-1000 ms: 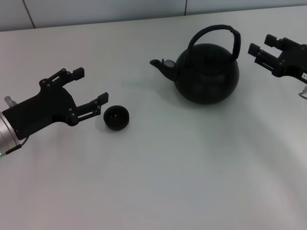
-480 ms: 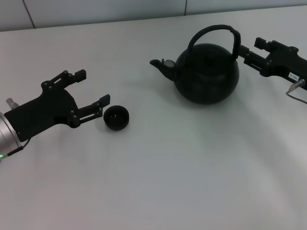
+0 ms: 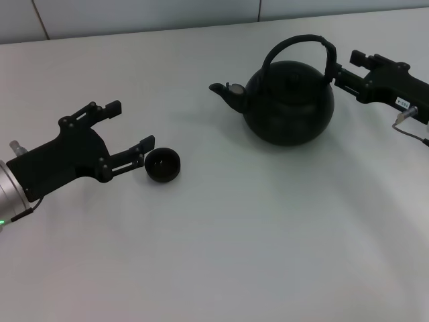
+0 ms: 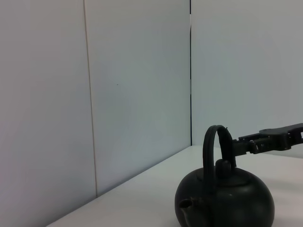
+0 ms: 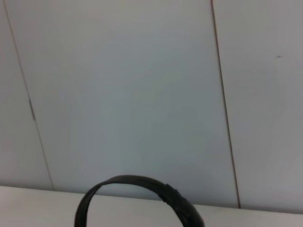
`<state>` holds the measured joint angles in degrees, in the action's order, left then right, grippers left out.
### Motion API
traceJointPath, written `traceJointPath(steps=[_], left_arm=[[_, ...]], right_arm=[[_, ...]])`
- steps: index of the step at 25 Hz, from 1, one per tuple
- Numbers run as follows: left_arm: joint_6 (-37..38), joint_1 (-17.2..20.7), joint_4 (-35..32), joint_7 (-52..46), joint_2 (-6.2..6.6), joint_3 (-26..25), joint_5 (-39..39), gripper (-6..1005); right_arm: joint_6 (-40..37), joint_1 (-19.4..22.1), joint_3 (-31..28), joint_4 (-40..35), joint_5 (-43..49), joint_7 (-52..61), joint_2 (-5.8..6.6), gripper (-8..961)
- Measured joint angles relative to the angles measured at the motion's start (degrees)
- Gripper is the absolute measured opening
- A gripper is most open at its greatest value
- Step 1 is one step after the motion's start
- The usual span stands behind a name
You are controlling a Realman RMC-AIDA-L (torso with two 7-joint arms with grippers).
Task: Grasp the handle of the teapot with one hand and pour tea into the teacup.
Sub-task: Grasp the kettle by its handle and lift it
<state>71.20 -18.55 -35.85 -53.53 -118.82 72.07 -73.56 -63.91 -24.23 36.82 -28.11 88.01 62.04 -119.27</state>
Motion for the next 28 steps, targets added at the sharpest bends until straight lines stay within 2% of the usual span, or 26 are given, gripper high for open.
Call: traceJointPath(steps=[12, 28], left_arm=[[-0.04, 0.01, 0.09, 0.12, 0.00, 0.09, -0.01, 861], [-0.91, -1.13, 0.17, 0.61, 0.09, 0.09, -0.01, 861]], right_arm=[[3.29, -3.42, 0.00, 1.49, 0.19, 0.00, 0.09, 525], [4.76, -4.06, 0.18, 2.65, 0.19, 0.01, 0.09, 499]])
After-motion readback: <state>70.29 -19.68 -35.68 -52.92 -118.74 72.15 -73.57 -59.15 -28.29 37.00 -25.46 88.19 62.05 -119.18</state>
